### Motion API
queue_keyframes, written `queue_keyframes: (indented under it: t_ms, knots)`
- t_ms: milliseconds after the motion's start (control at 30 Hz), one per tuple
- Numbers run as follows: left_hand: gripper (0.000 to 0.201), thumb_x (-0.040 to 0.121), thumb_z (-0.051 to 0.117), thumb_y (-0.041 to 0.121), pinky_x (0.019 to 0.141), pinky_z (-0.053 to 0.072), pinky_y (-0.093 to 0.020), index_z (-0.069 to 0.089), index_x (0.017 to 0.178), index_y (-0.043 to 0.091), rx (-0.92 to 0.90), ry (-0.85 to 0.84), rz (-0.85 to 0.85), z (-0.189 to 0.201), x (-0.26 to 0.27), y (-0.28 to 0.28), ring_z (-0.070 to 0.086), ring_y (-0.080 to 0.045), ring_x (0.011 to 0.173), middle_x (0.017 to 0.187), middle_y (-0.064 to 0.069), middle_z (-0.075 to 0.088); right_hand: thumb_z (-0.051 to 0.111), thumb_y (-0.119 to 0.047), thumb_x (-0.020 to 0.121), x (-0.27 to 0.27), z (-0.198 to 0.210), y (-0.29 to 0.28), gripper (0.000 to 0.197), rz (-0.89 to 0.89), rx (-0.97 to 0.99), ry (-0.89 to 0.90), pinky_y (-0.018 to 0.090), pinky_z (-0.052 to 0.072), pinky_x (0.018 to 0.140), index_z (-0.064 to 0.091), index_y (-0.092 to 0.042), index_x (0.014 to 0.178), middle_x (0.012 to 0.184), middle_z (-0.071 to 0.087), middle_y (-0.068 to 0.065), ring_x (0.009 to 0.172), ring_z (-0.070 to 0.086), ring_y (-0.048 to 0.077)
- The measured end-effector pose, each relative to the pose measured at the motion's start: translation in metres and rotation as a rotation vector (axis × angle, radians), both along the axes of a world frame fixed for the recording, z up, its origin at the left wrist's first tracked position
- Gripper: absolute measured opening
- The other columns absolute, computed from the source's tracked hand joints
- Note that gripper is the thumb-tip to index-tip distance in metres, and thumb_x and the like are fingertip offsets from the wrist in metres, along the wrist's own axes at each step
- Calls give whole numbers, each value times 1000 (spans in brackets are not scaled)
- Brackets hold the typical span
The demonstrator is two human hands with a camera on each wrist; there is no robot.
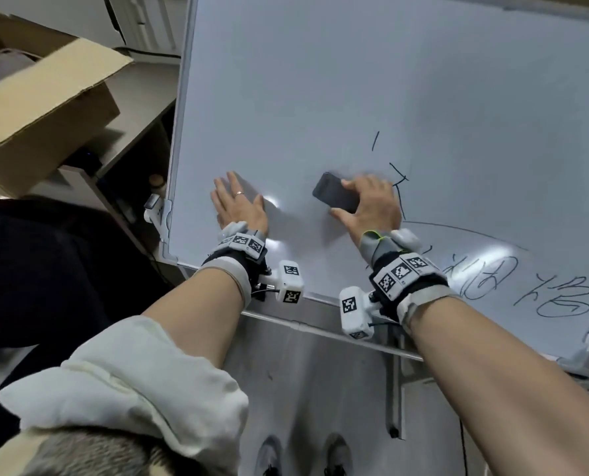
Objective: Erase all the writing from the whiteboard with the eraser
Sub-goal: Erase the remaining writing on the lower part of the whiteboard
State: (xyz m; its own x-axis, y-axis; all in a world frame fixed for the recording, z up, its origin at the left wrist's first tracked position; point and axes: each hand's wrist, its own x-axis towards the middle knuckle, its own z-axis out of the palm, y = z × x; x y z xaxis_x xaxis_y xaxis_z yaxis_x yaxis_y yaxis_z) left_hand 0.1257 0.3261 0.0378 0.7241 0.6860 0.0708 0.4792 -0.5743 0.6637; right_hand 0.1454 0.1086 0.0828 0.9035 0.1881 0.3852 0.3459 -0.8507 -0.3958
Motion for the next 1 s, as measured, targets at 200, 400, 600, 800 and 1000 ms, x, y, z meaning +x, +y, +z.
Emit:
queue_keyframes:
  t_ms: [200, 400, 600, 800, 1000]
  knots:
    - [115, 73, 47, 86, 118, 16, -50, 3, 158, 22, -40, 27, 17, -4, 6, -5, -1, -27, 152, 166, -4, -1, 82, -50, 63, -19, -36, -8, 51, 117, -57, 115, 36, 45, 75, 61, -26, 103, 103, 59, 0, 97, 51, 25]
    - [121, 72, 67, 71, 116, 16, -57, 3, 158, 15, 5, -23, -2, 4, 9, -15, -3, -25, 152, 165, -5, -10, 76, -59, 66, -50, -53, -11, 52, 240, -223, 183, 33, 46, 73, 58, -29, 104, 101, 58, -4, 93, 52, 20]
    - [89, 87, 67, 45, 121, 15, -47, 13, 157, 34, -7, -62, -75, 10, 15, -29, -1, -28, 152, 165, -3, 1, 83, -40, 63, 27, 29, -33, 52, -75, 113, -86, 39, 42, 84, 63, -24, 109, 108, 63, 0, 103, 52, 28]
    - [112, 67, 59, 85, 119, 13, -48, 16, 155, 31, -47, -79, -52, 14, 15, -34, 2, -26, 151, 165, 0, 5, 83, -46, 63, 15, -2, -45, 50, 20, 13, -5, 36, 44, 74, 62, -25, 103, 101, 61, 0, 95, 53, 27]
    - [106, 66, 68, 76, 113, 21, -54, 27, 149, 23, -87, -103, 50, 26, 23, -45, 9, -27, 149, 162, -5, 12, 80, -53, 63, 3, -7, -41, 48, 217, -74, 130, 32, 46, 70, 60, -30, 101, 100, 60, -7, 97, 53, 19]
